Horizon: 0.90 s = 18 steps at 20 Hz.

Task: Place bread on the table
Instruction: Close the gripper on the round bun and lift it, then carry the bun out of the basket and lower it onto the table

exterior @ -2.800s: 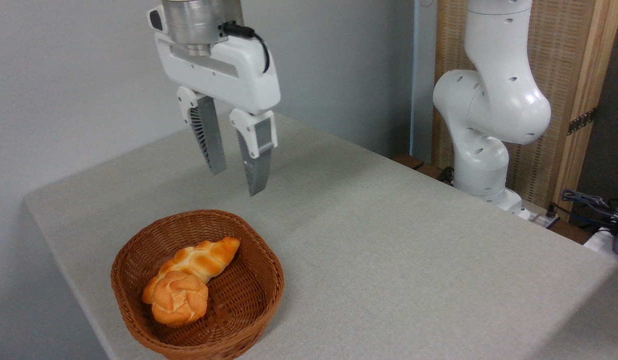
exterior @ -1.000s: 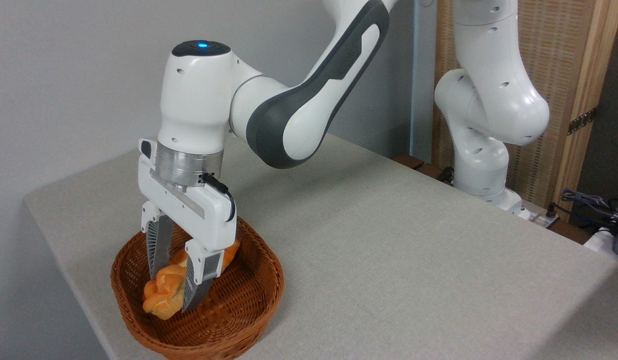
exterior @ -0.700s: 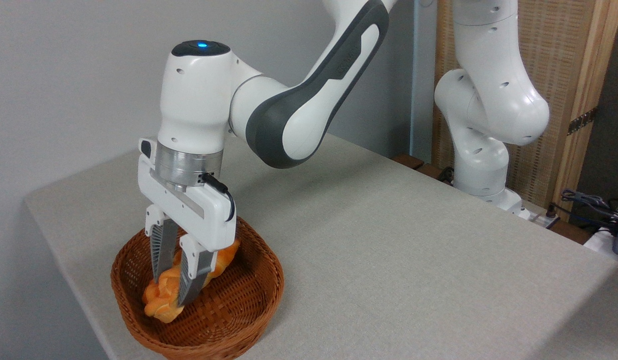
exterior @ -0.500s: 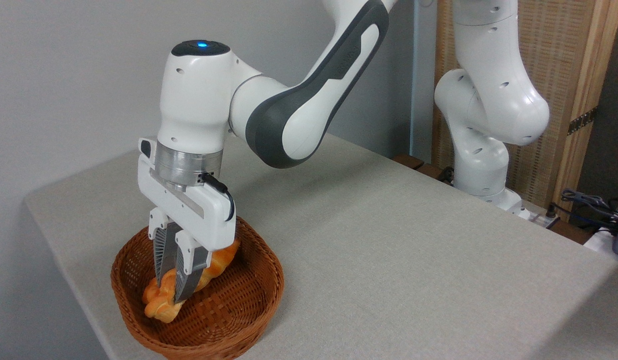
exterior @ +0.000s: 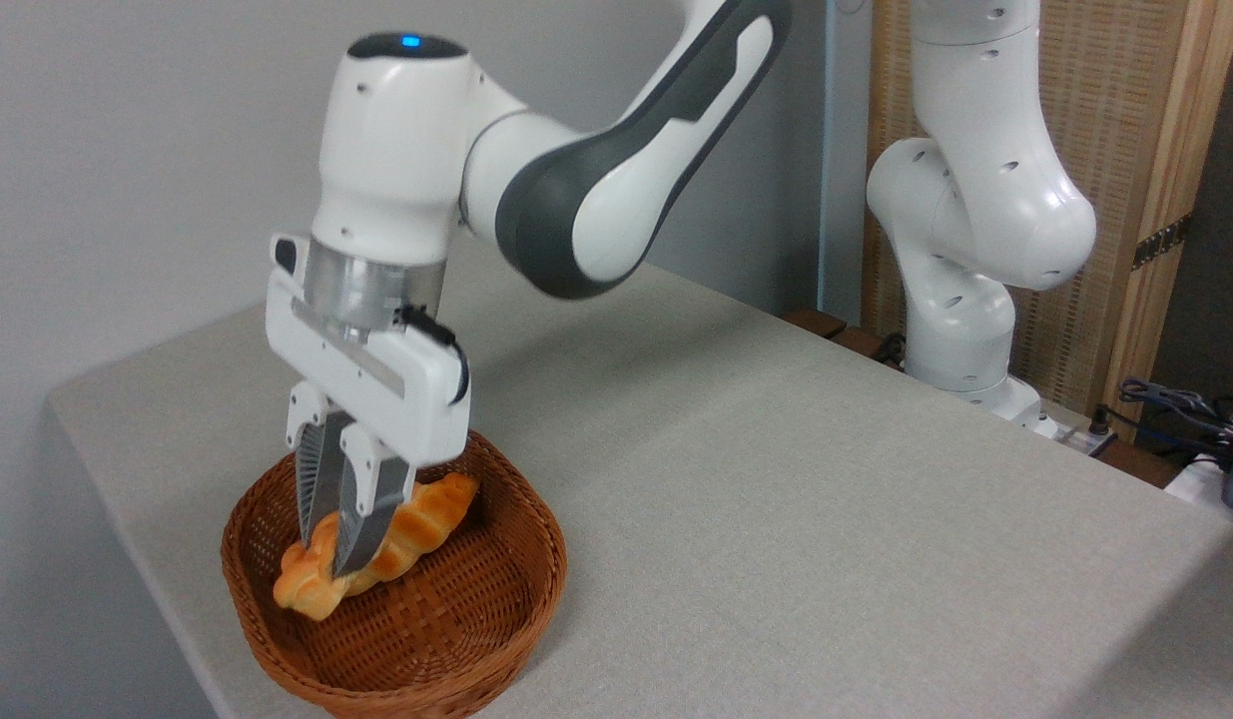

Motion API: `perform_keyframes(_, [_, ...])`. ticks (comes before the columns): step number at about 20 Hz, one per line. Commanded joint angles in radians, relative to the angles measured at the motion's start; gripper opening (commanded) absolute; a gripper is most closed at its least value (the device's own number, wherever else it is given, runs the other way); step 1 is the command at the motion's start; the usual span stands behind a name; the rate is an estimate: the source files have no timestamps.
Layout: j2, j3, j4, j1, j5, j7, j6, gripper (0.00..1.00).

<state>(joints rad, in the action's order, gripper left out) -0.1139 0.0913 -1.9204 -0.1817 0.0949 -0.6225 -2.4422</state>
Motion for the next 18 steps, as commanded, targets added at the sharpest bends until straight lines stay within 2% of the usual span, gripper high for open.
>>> perform_keyframes(1, [0.112, 0.041, -0.006, -0.004, 0.026, -0.022, 0.158, 0.24])
perform_keyframes(3, [0.166, 0.042, -0.011, -0.005, 0.023, -0.042, 0.268, 0.25])
perform_keyframes(6, [0.238, 0.042, -0.037, -0.015, 0.025, -0.15, 0.446, 0.28])
perform_keyframes(9, [0.341, 0.044, -0.147, -0.054, 0.025, -0.189, 0.474, 0.28])
perform_keyframes(11, [0.376, 0.047, -0.201, -0.106, 0.023, -0.187, 0.474, 0.37])
perform_keyframes(12, [0.39, 0.07, -0.224, -0.137, 0.022, -0.187, 0.474, 0.37])
perform_keyframes(16, [0.448, 0.183, -0.319, -0.326, 0.022, -0.181, 0.477, 0.37])
perform_keyframes(17, [0.456, 0.198, -0.331, -0.349, 0.022, -0.181, 0.477, 0.37])
perform_keyframes(18, [0.457, 0.199, -0.341, -0.364, 0.02, -0.18, 0.477, 0.44])
